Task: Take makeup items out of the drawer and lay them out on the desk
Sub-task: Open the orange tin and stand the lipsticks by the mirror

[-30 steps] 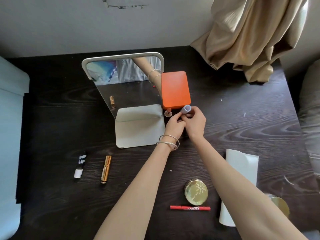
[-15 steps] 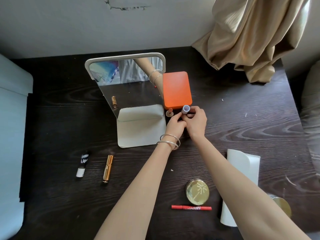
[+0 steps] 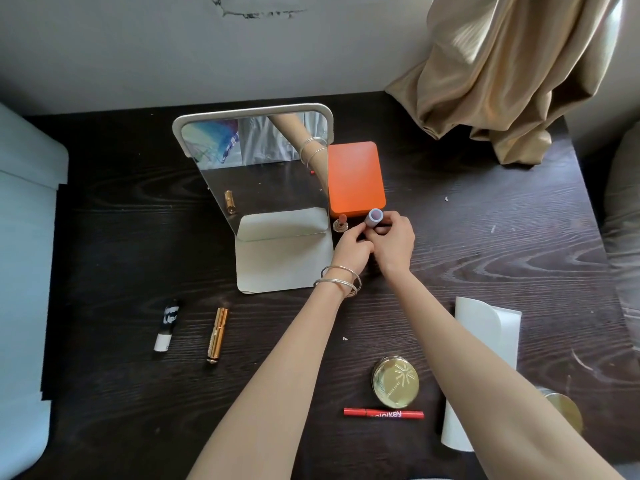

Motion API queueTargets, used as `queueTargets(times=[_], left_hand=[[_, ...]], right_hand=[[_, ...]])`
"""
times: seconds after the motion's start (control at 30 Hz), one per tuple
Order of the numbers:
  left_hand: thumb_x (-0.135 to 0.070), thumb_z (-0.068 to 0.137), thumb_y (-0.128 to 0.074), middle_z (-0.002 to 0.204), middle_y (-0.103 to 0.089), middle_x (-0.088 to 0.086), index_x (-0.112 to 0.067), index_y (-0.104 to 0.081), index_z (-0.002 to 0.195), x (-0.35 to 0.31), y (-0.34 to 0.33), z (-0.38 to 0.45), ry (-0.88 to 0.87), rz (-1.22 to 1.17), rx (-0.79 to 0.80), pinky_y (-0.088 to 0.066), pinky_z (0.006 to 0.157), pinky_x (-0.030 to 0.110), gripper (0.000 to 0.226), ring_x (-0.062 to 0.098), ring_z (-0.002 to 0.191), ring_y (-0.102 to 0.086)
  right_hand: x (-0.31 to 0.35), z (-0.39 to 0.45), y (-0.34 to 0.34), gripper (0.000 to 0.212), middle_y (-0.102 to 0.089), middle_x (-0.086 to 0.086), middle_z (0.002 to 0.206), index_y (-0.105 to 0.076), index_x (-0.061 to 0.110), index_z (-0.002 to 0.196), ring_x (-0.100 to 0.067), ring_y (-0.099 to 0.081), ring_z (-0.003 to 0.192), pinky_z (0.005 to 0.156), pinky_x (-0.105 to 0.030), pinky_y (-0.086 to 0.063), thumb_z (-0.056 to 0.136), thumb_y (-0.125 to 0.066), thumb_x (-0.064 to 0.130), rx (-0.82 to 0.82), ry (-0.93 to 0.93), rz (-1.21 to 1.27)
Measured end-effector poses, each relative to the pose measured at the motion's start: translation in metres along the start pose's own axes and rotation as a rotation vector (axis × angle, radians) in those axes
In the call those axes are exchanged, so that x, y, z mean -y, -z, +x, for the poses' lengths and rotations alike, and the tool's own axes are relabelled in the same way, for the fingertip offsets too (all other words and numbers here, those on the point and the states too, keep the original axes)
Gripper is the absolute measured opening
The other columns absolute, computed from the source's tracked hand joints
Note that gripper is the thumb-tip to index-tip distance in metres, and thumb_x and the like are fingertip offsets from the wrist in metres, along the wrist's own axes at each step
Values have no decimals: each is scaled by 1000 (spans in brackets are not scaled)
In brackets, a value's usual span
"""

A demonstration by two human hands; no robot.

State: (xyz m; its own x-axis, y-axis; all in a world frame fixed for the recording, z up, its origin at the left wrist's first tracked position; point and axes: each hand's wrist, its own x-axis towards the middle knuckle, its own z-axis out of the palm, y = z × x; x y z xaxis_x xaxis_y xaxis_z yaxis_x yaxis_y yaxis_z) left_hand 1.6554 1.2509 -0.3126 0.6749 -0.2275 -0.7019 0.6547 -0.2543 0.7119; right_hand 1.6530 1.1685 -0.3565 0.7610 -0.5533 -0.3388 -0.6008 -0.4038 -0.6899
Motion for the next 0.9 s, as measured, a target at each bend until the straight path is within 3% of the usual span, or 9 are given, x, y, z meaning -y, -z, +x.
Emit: queueTargets(times=[0.17,0.47,0.6,0.67,0.77,0.83,0.9], left_hand=[[10,87,-40,129,-55,16,-10,-42,139,1,1,2,-9,17,2,-43,101,35,56,28,119,-52],[4,88,-43,143,-44,14,-10,-34,144,7,9,-3,30,75,21,-36,111,43,58,29,132,-42],[3,92,-42,148,-38,9,-9,-35,143,15,24,-28,-7,74,73,-34,112,36,53,22,135,-38],[3,93,-44,143,-44,9,-7,-40,140,23,40,-47,-45,61,66,-39,104,30,48,20,129,-45],[4,91,-48,123,-62,10,-6,-57,125,46,73,-83,-140,53,-78,-46,90,23,37,14,107,-58],[7,88,-49,107,-67,4,-6,-64,114,70,102,-107,-195,173,-277,-46,87,15,32,13,97,-61],[6,85,-53,103,-68,4,-8,-67,105,97,134,-127,-196,294,-522,-47,83,17,28,12,90,-61]], right_hand=[[0,0,0,27,-57,-4,111,-60,15,109,-9,-58,86,80,-27,-48,83,-68,15,1,1,4],[1,-16,6,37,-57,-5,114,-56,14,111,-12,-60,88,85,-33,-50,79,-73,18,27,-35,50],[0,-46,13,45,-58,-6,118,-52,11,117,-14,-63,92,88,-35,-52,79,-74,19,53,-51,133],[-1,-68,13,46,-59,-5,116,-52,10,118,-13,-62,89,87,-32,-51,79,-74,18,71,-45,182],[-1,-106,7,40,-61,-4,107,-55,10,114,-8,-59,82,80,-22,-44,80,-73,16,139,-43,237],[-3,-133,-2,33,-63,-2,100,-58,11,110,-6,-57,82,78,-17,-41,81,-72,16,225,-54,260],[-6,-160,-14,26,-63,-2,96,-61,8,105,-8,-57,84,76,-12,-41,82,-71,15,333,-46,251]])
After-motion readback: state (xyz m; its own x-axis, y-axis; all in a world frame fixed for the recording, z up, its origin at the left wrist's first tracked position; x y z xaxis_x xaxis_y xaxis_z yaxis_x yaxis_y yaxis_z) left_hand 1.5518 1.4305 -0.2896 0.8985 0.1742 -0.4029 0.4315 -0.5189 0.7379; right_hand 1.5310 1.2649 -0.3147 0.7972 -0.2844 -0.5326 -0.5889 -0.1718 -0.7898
